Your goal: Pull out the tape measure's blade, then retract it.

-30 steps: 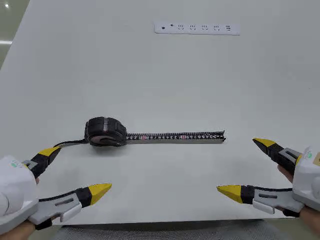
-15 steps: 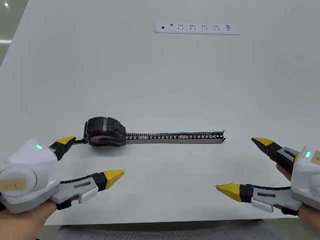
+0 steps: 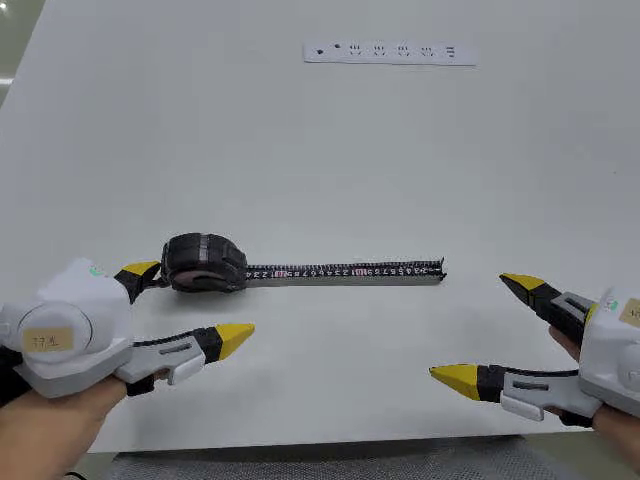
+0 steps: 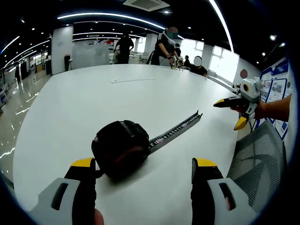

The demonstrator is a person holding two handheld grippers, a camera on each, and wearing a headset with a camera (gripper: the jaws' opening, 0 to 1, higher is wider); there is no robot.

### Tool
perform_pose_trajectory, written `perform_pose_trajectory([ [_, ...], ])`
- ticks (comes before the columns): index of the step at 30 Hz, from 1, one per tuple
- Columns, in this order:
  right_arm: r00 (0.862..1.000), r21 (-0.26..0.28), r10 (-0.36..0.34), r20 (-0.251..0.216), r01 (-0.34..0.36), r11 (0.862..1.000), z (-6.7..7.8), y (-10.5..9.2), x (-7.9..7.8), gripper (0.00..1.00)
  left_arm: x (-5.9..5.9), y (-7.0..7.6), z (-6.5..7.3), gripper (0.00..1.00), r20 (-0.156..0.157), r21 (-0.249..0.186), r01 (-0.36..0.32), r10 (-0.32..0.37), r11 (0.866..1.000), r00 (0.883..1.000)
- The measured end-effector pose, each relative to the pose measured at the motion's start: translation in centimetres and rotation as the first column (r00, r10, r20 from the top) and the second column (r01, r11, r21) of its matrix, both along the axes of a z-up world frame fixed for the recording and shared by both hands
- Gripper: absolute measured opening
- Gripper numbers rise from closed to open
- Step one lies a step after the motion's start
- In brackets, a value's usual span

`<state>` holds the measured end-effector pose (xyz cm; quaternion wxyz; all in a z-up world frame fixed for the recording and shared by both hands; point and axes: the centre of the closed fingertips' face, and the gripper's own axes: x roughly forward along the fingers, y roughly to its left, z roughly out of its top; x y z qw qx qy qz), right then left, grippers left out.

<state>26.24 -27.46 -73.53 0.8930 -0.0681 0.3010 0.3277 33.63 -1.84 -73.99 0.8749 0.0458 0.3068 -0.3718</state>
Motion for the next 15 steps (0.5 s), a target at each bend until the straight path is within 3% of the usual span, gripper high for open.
perform_pose_trajectory([
  [8, 1.000, 0.001, 0.012, -0.007, -0.012, 1.000, -0.2, 0.0, 0.2, 0.84, 0.2, -0.1, -0.1, 0.80, 0.004, 0.003, -0.042, 0.042, 0.999, 0.999],
  [15, 0.998, -0.050, 0.059, -0.006, -0.059, 0.997, -0.5, -0.5, 1.1, 0.80, 0.8, -0.2, 0.0, 0.78, -0.010, -0.001, -0.120, 0.120, 0.993, 0.993],
])
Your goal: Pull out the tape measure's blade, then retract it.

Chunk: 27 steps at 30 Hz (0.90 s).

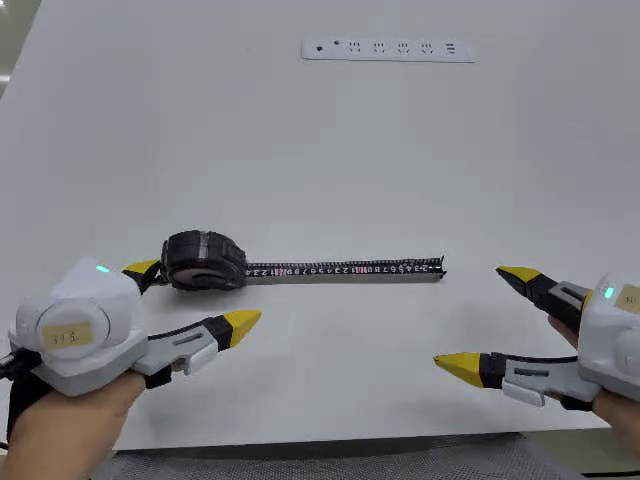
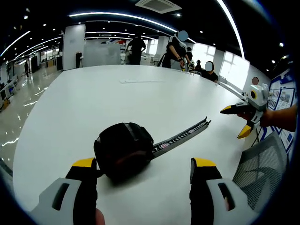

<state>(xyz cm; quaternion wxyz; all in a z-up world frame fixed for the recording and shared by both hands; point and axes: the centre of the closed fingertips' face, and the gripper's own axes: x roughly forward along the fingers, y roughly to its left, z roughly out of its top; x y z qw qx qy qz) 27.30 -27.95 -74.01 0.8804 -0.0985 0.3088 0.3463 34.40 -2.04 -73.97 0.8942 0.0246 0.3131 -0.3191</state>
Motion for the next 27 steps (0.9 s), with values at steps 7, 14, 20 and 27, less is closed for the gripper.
perform_pose_trajectory([
  [7, 0.999, -0.023, 0.044, -0.010, -0.045, 0.999, -0.4, -0.5, 1.0, 0.74, 0.4, 0.3, -0.2, 0.74, -0.002, 0.016, -0.050, 0.050, 0.999, 0.999],
  [14, 0.996, -0.038, 0.086, -0.024, -0.086, 0.996, -0.7, -0.7, 1.6, 0.66, 1.3, -0.1, -0.5, 0.76, 0.000, 0.022, -0.111, 0.111, 0.994, 0.994],
  [20, 0.993, -0.046, 0.115, -0.038, -0.117, 0.992, -0.9, -1.0, 2.3, 0.61, 2.0, -0.1, -0.6, 0.75, 0.001, 0.020, -0.151, 0.151, 0.988, 0.988],
  [27, 0.986, -0.074, 0.161, -0.049, -0.164, 0.984, -1.4, -1.1, 3.2, 0.55, 2.6, 0.0, -0.7, 0.71, 0.005, 0.028, -0.202, 0.202, 0.979, 0.979],
])
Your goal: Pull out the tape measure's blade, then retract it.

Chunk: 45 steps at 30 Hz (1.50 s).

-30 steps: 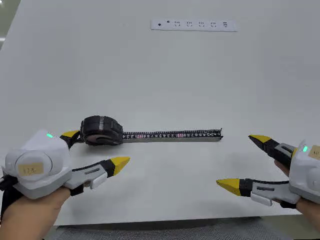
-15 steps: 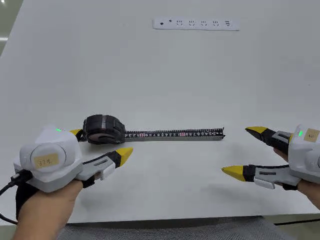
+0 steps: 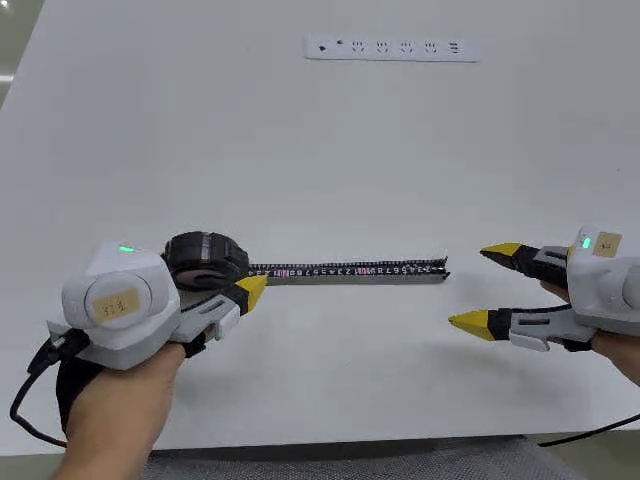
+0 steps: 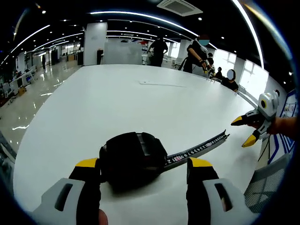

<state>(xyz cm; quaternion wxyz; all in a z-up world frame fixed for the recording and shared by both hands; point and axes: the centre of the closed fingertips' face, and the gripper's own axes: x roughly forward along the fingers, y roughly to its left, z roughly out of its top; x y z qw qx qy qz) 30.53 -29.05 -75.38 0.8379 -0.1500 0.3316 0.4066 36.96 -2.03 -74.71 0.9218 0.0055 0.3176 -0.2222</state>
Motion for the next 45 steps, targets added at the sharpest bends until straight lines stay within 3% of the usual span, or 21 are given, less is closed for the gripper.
perform_pose_trajectory([
  [12, 0.993, -0.074, 0.116, 0.001, -0.116, 0.991, -1.0, 0.1, 1.5, 0.42, 0.8, 0.4, -0.4, 0.66, -0.018, -0.004, -0.070, 0.070, 0.998, 0.997],
  [16, 0.991, -0.076, 0.132, -0.006, -0.132, 0.988, -1.5, 0.1, 2.0, 0.37, 1.2, 0.6, -0.4, 0.65, -0.034, -0.026, -0.094, 0.093, 0.995, 0.995],
  [18, 0.990, -0.069, 0.136, -0.019, -0.137, 0.988, -1.7, 0.1, 2.1, 0.36, 1.1, 0.5, -0.5, 0.65, -0.026, -0.003, -0.081, 0.081, 0.997, 0.996],
  [21, 0.989, -0.074, 0.149, -0.022, -0.150, 0.986, -2.0, 0.1, 2.2, 0.35, 1.2, 0.5, -0.4, 0.65, -0.031, -0.029, -0.104, 0.103, 0.994, 0.994],
  [45, 0.968, -0.081, 0.247, -0.040, -0.250, 0.965, -3.2, 1.3, 3.2, 0.20, 1.8, 0.9, -0.8, 0.60, -0.027, -0.015, -0.134, 0.133, 0.991, 0.991],
])
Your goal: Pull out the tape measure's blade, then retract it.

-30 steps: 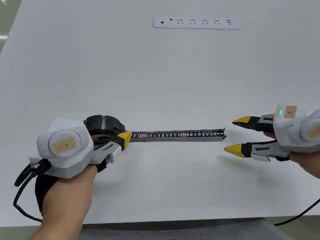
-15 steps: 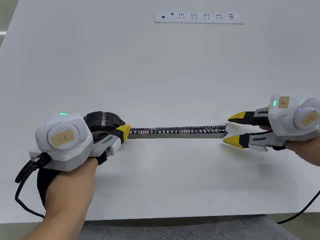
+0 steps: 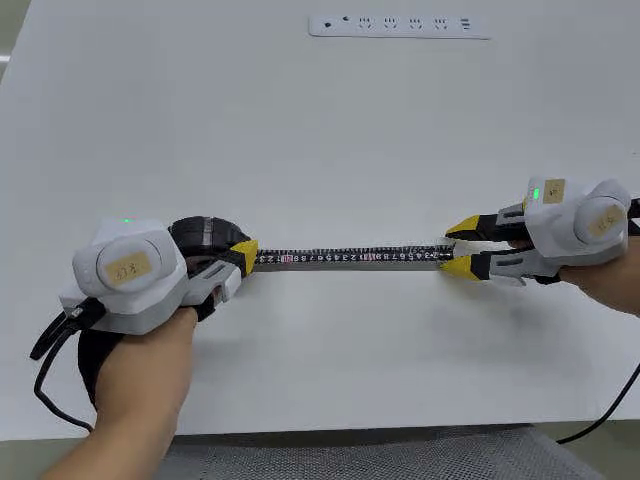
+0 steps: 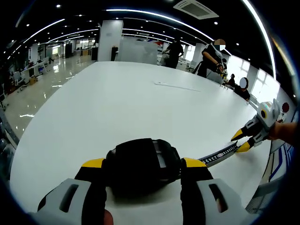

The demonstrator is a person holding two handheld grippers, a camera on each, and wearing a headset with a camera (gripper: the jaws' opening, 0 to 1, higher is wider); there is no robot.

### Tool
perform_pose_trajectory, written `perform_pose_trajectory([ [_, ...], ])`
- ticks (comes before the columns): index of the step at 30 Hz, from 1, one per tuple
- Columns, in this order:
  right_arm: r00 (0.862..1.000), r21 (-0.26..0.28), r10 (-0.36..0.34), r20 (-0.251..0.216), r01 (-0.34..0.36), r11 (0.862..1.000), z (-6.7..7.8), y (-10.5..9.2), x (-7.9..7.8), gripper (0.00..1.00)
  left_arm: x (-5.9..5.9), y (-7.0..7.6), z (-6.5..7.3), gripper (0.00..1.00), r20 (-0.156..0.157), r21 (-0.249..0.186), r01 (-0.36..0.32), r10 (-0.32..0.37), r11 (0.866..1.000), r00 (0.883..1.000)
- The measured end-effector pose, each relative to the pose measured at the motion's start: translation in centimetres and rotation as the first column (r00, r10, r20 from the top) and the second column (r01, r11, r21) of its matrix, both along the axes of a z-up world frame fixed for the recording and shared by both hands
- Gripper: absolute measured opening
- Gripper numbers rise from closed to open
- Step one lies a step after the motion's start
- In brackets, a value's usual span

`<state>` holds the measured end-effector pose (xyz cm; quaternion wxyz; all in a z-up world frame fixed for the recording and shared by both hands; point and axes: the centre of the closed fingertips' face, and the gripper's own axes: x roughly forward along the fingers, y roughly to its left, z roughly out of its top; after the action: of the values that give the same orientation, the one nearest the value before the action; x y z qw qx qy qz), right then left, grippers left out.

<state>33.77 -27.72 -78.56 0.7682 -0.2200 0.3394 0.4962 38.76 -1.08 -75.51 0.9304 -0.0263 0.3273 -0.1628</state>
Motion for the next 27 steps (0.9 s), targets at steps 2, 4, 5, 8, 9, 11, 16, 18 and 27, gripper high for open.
perform_pose_trajectory([
  [2, 1.000, 0.000, 0.006, -0.003, -0.006, 1.000, -0.06, 0.02, -0.06, 0.19, 0.01, 0.01, -0.01, 0.60, 0.000, 0.000, 0.001, -0.001, 1.000, 1.000],
  [4, 1.000, -0.002, 0.017, -0.004, -0.017, 1.000, -0.12, 0.03, -0.14, 0.18, 0.01, 0.01, -0.03, 0.59, 0.000, 0.000, 0.002, -0.002, 1.000, 1.000],
  [5, 1.000, -0.003, 0.019, -0.005, -0.019, 1.000, -0.14, 0.04, -0.16, 0.17, 0.01, 0.01, -0.02, 0.59, 0.001, 0.000, 0.002, -0.002, 1.000, 1.000],
  [8, 0.999, -0.013, 0.040, -0.002, -0.040, 0.999, -0.26, 0.07, -0.32, 0.16, 0.02, 0.01, -0.02, 0.59, 0.001, 0.000, 0.003, -0.003, 1.000, 1.000],
  [9, 0.999, -0.016, 0.046, 0.008, -0.046, 0.999, -0.15, 0.11, -0.24, 0.14, 0.03, 0.00, -0.03, 0.59, 0.000, -0.001, 0.002, -0.002, 1.000, 1.000],
  [11, 0.999, -0.011, 0.048, 0.008, -0.048, 0.999, -0.06, 0.22, -0.23, 0.13, 0.04, 0.00, -0.04, 0.59, -0.001, -0.001, 0.003, -0.003, 1.000, 1.000],
  [16, 0.998, -0.024, 0.056, 0.005, -0.055, 0.998, -0.27, 0.18, -0.40, 0.12, 0.06, 0.00, -0.06, 0.59, -0.012, -0.002, 0.002, -0.002, 1.000, 1.000],
  [18, 0.999, -0.023, 0.054, 0.006, -0.054, 0.998, -0.26, 0.17, -0.38, 0.11, 0.07, 0.01, -0.08, 0.59, -0.011, -0.001, -0.001, 0.001, 1.000, 1.000],
  [27, 0.998, -0.025, 0.057, 0.007, -0.056, 0.998, -0.25, 0.15, -0.33, 0.11, 0.10, 0.01, -0.01, 0.59, -0.006, -0.008, -0.015, 0.015, 1.000, 1.000],
])
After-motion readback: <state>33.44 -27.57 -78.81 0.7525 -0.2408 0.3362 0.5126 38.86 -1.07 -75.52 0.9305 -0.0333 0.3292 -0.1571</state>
